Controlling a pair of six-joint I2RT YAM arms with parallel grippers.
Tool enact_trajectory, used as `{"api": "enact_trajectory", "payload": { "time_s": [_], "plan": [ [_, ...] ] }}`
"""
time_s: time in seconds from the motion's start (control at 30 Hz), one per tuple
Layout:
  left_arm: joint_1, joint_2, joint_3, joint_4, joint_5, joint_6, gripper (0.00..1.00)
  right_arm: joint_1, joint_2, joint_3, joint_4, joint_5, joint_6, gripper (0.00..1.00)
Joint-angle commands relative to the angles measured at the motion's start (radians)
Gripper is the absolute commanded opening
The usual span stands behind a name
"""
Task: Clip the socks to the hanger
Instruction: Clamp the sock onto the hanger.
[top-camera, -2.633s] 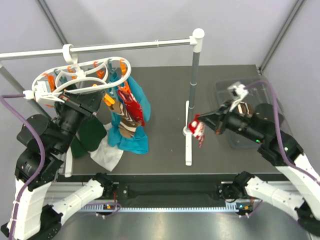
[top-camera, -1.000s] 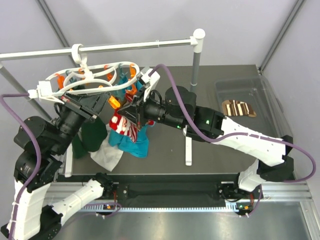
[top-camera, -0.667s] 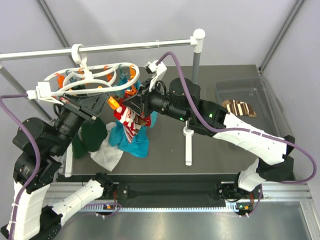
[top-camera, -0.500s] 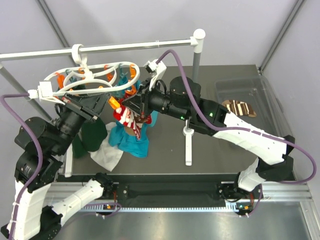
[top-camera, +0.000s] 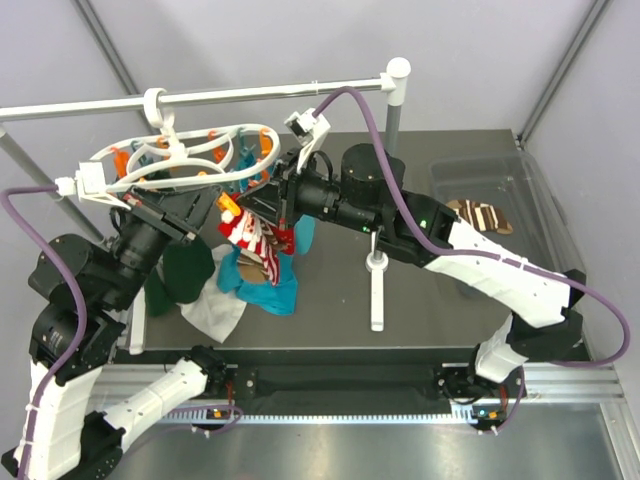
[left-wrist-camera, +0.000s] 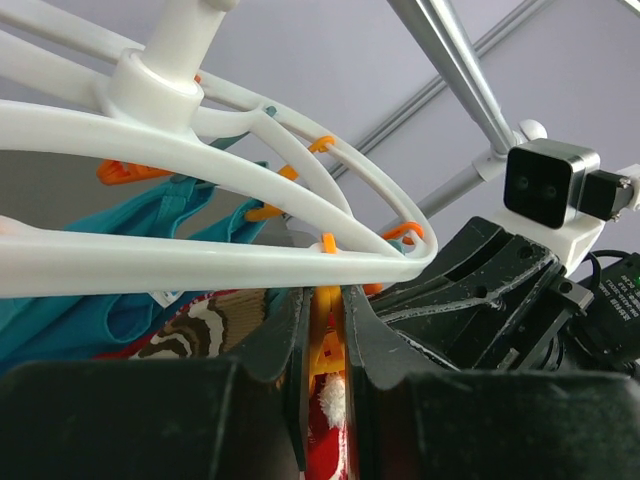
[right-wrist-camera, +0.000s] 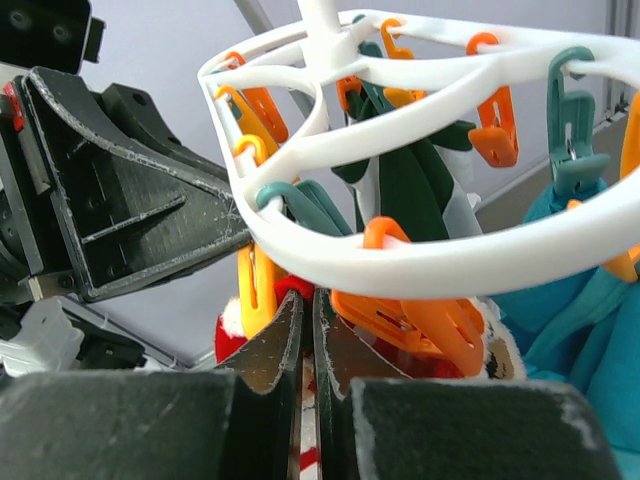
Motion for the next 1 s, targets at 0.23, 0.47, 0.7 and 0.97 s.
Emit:
{"api": "enact_trajectory", "payload": {
  "time_s": [0.23, 0.47, 0.7, 0.97],
  "plan": [
    [-0.001, -0.001, -0.010, -0.006, 0.051, 0.030, 0.01, -0.026, 0.003, 0.066, 0.071, -0.028, 0.016, 0.00],
    [0.000, -0.047, -0.048, 0.025, 0.017, 0.037, 0.50, -0.026, 0.011, 0.077, 0.080, -0.067, 0.032, 0.00],
    [-0.001, -0.062, -0.027, 0.027, 0.014, 0.072, 0.68, -0.026, 0.025, 0.077, 0.068, -0.069, 0.027, 0.00],
    [-0.001, -0.125, 0.030, 0.017, -0.020, 0.226, 0.70, -0.046, 0.011, 0.008, 0.015, 0.038, -0.045, 0.00]
  ]
}}
